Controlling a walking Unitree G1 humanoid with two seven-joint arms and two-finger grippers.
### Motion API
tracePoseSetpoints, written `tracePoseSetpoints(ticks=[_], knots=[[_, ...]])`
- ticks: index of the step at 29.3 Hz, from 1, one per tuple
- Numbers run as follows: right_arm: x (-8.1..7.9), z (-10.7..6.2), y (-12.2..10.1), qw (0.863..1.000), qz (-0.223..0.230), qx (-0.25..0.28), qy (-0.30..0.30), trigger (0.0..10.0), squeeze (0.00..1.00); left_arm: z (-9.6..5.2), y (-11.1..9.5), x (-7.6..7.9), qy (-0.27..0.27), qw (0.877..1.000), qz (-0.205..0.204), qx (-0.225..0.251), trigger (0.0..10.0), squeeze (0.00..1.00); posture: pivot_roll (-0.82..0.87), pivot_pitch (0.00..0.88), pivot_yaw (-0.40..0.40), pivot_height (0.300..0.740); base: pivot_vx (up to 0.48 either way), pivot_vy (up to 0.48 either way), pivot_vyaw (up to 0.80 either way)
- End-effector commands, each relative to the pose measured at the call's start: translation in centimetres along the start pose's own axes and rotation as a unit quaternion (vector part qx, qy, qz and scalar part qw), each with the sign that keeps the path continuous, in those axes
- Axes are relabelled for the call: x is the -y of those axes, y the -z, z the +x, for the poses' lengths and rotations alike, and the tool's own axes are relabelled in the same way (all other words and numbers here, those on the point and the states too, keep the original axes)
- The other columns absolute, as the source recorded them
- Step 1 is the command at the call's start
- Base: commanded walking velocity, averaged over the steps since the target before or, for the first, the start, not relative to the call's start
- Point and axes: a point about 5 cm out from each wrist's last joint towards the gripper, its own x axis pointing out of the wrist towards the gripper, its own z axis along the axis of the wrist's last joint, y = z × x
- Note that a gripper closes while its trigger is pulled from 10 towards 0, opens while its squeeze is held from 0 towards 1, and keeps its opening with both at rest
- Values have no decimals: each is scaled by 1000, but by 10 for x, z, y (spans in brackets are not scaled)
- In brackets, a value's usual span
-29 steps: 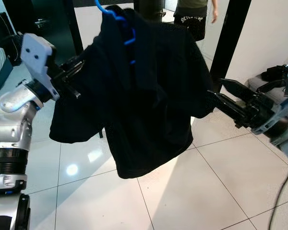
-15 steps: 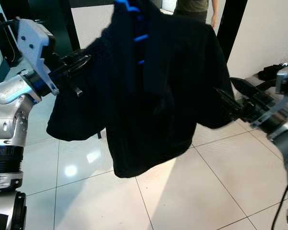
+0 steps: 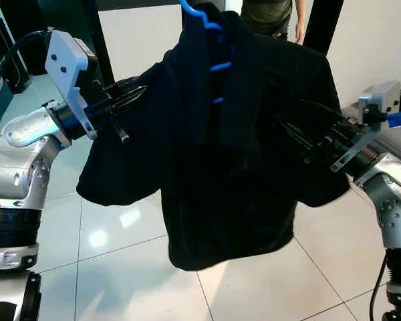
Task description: Hang hanger
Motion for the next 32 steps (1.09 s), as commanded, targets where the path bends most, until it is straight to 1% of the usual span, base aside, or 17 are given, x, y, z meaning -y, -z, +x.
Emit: tracePoseSetpoints(ticks=[1, 2, 7, 15, 18, 19, 22, 23, 24, 25, 26, 27, 28, 29, 30, 31, 32], knots=[[1, 3, -2, 1000, -14, 3, 6, 4314, 0, 1, -7, 1, 3, 1000, 3, 15, 10000, 0, -35, 0, 16, 740, 0, 0, 0], [1, 3, -2, 1000, -14, 3, 5, 0, 0, 1, -8, 1, 3, 1000, 3, 16, 10000, 0, -35, 0, 16, 740, 0, 0, 0], [-1, 4, -3, 1000, -21, 6, 1, 0, 0, 1, -10, 2, 3, 1000, 3, 14, 10000, 0, -36, 0, 17, 740, 0, 0, 0], [2, 4, -5, 1000, -25, 12, 6, 0, 0, 0, -10, 2, 3, 1000, 1, 11, 10000, 0, -36, 0, 17, 740, 0, 0, 0], [2, 4, -6, 1000, -19, 18, 4, 0, 0, 0, -10, 2, 2, 1000, 2, 10, 10000, 0, -36, 0, 17, 740, 0, 0, 0], [1, 3, -9, 1000, -9, 27, 0, 0, 0, -1, -10, 1, 1, 1000, 3, 7, 10000, 0, -36, 0, 17, 740, 0, 0, 0], [1, 3, -9, 1000, -9, 27, 0, 0, 0, -1, -10, 1, 1, 1000, 3, 7, 10000, 0, -36, 0, 17, 740, 0, 0, 0], [0, 1, -16, 998, 23, 52, -22, 0, 0, -5, -5, -5, -9, 1000, 19, -14, 10000, 0, -35, 0, 18, 740, 0, 0, 0], [0, 1, -16, 998, 23, 52, -22, 0, 0, -5, -5, -5, -9, 1000, 19, -14, 10000, 0, -35, 0, 18, 740, 0, 0, 0], [1, -2, -22, 997, 38, 66, -34, 0, 0, -9, -1, -9, -18, 999, 34, -34, 10000, 0, -36, 0, 17, 740, 0, 0, 0], [1, -2, -22, 997, 38, 66, -34, 0, 0, -9, -1, -9, -18, 999, 34, -34, 10000, 0, -36, 0, 17, 740, 0, 0, 0], [2, -4, -25, 995, 45, 75, -41, 0, 0, -12, 2, -12, -23, 998, 44, -48, 10000, 0, -36, 0, 17, 740, 0, 0, 0], [7, -8, -32, 993, 56, 92, -38, 0, 0, -17, 6, -17, -34, 995, 63, -70, 10000, 0, -36, 0, 16, 740, 0, 0, 0], [7, -8, -32, 993, 56, 92, -38, 0, 0, -17, 6, -17, -34, 995, 63, -70, 10000, 0, -36, 0, 16, 740, 0, 0, 0], [13, -12, -40, 992, 63, 108, -32, 0, 0, -22, 8, -22, -44, 992, 80, -88, 10000, 0, -36, 0, 16, 740, 0, 0, 0], [13, -12, -40, 992, 63, 108, -32, 0, 0, -22, 8, -22, -44, 992, 80, -88, 10000, 0, -36, 0, 16, 740, 0, 0, 0], [18, -15, -46, 990, 68, 121, -26, 0, 0, -26, 9, -25, -51, 990, 91, -99, 10000, 0, -36, 0, 16, 740, 0, 0, 0]])
